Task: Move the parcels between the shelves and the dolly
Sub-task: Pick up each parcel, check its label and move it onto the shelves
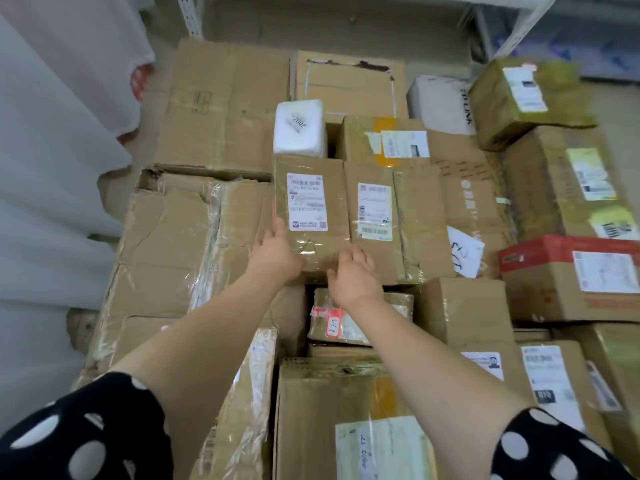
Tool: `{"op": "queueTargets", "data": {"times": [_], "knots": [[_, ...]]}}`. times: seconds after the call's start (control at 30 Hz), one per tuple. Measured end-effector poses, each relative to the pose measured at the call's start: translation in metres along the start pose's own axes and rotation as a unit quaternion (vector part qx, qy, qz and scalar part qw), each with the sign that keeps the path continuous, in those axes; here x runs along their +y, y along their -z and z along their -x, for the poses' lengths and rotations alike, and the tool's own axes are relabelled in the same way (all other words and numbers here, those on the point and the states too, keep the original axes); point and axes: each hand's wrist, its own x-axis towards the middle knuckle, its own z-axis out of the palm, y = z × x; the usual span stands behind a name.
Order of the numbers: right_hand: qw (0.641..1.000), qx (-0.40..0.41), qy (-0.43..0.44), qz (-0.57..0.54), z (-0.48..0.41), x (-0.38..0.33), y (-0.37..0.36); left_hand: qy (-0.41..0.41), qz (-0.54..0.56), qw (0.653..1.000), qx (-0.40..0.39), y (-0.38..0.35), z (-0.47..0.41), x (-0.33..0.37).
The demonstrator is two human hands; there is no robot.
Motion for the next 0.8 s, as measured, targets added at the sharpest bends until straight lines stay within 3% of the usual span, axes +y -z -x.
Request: {"op": "queueTargets", "data": {"times": [0.23, 0.37, 0.6, 0.8], "knots": [[0.999, -0.004, 0.005, 0.033, 0.064, 0.049, 0.087, -0.075, -0.142, 0.987, 0.029, 0.024, 0.071, 0.088], [0.999, 0.041, 0.004, 0.022, 0.094, 0.109, 0.136, -0.112, -0.210, 0.970, 0.037, 0.010, 0.116, 0.155], [0.994, 0.100, 0.038, 0.019, 0.155, 0.282, 0.222, -0.162, -0.285, 0.941, 0.091, -0.068, 0.211, 0.307], [0.991, 0.130, -0.014, -0.033, 0.230, 0.452, 0.303, -0.245, -0.344, 0.902, 0.086, -0.149, 0.290, 0.444]]}}
